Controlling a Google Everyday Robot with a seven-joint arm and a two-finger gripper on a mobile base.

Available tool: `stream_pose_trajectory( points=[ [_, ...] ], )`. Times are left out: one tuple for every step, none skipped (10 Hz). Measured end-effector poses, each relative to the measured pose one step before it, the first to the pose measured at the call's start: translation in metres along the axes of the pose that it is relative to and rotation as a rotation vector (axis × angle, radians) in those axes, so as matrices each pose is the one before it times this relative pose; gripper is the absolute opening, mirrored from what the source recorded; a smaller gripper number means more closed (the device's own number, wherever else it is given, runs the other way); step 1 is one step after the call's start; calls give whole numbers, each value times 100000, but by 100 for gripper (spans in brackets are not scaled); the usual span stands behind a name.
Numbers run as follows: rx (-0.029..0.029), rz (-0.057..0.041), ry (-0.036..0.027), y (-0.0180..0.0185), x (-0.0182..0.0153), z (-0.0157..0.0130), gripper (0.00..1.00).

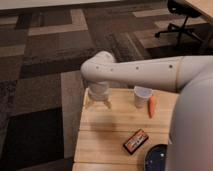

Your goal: Place the white sponge in the ceramic cup

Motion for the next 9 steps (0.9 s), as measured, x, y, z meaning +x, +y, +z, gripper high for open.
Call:
stream_pose_trajectory(
  points=[
    [1589,2399,1031,-4627,409,-370,65],
    [3212,4348,400,-4533,243,-975,65],
    [1098,1836,-360,-1304,-87,-481,65],
    [2388,4132,-1434,-2577,-363,-1194,65],
    [594,1009,-203,-503,-80,-122,65],
    [-339,-199,73,319,5,-45,65],
    [231,28,-146,-99,-46,5,65],
    [-25,-136,15,82,-4,2,65],
    [25,168,15,-91,11,8,65]
  ],
)
